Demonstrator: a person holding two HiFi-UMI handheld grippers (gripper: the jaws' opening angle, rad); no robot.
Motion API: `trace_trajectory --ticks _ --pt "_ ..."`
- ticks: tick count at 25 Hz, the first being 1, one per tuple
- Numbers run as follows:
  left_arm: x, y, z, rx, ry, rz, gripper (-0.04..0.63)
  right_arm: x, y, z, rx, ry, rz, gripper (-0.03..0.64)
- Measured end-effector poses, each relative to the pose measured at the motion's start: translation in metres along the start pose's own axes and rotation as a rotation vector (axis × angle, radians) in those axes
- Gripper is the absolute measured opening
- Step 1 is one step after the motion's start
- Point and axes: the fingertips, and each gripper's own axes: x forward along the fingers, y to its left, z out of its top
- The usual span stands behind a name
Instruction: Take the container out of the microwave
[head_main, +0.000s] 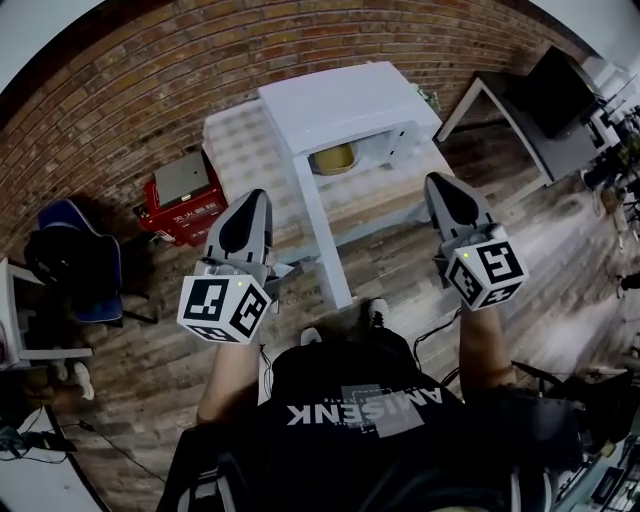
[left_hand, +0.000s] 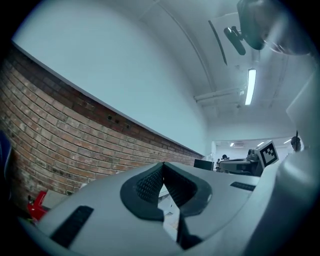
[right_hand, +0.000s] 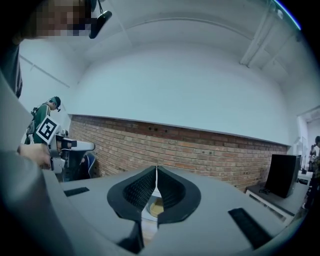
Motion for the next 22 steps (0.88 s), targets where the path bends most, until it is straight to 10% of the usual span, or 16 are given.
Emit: trace_trajectory --ticks 22 --pt "0.09 -0.059 -0.003 0.149 -0.002 0.168 0.014 0.092 -0.108 0.002 -0.036 -0.061 0.227 0.043"
